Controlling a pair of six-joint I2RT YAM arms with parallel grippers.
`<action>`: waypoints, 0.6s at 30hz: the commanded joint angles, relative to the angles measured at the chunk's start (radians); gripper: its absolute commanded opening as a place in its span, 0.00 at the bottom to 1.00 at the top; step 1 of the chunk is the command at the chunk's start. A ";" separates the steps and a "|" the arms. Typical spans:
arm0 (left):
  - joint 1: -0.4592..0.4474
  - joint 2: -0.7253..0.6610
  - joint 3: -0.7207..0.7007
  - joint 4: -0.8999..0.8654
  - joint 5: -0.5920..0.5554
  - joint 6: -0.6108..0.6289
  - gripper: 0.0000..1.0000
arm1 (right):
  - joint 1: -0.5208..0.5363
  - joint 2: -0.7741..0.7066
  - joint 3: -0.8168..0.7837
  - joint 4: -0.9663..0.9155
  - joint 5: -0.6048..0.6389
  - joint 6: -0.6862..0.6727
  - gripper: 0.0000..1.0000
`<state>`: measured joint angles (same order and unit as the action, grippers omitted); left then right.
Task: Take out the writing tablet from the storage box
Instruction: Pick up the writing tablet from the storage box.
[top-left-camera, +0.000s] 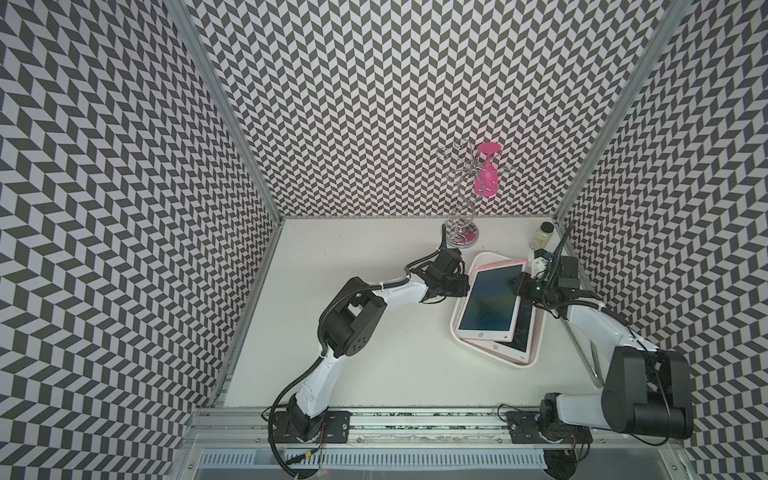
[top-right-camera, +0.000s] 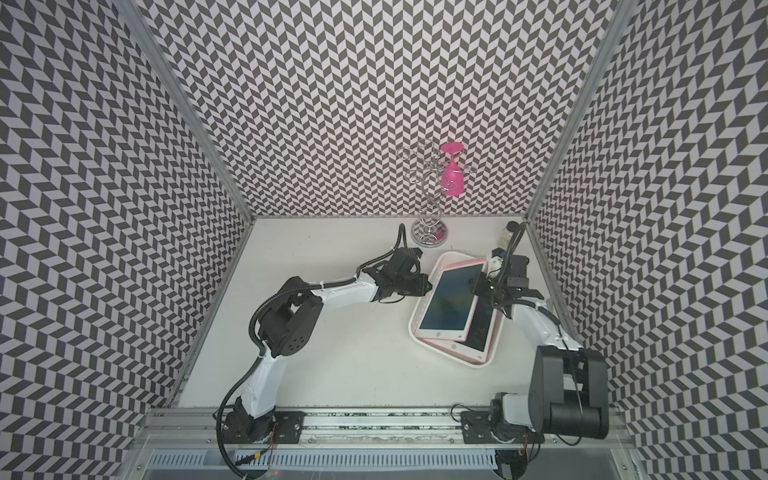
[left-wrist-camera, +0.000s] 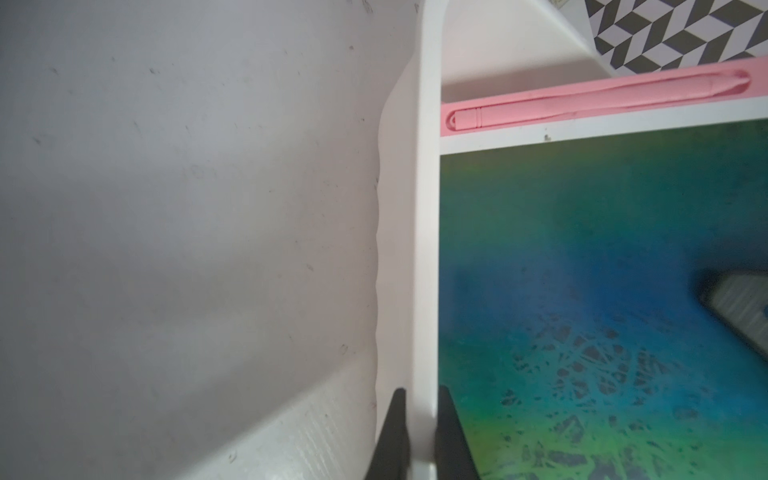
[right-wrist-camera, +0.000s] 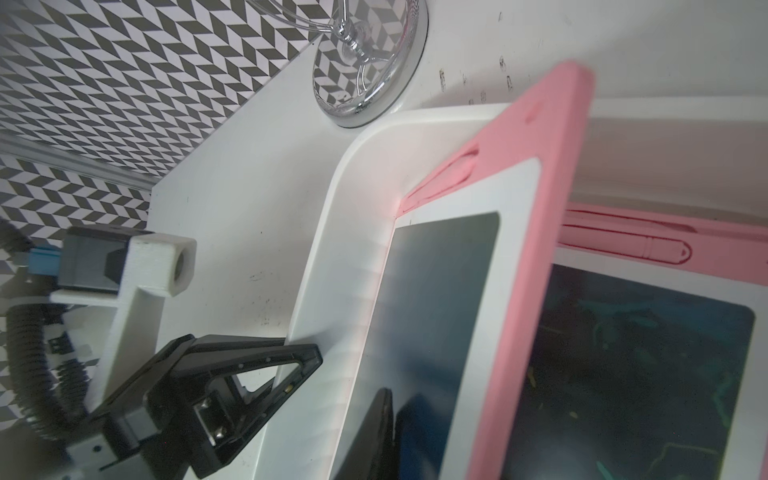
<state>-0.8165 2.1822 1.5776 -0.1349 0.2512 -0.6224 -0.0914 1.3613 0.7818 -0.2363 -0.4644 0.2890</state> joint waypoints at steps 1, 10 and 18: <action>-0.011 -0.084 -0.032 -0.018 0.062 0.027 0.00 | -0.009 0.008 -0.002 0.011 -0.036 -0.030 0.19; 0.036 -0.230 -0.134 0.108 0.106 -0.035 0.10 | -0.043 -0.005 0.064 -0.034 -0.113 -0.035 0.00; 0.055 -0.209 -0.102 0.091 0.123 -0.020 0.10 | -0.049 -0.012 0.070 -0.018 -0.157 -0.017 0.00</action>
<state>-0.7792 2.0380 1.4200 -0.1535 0.3084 -0.6487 -0.1291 1.3609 0.8307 -0.2958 -0.6331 0.3336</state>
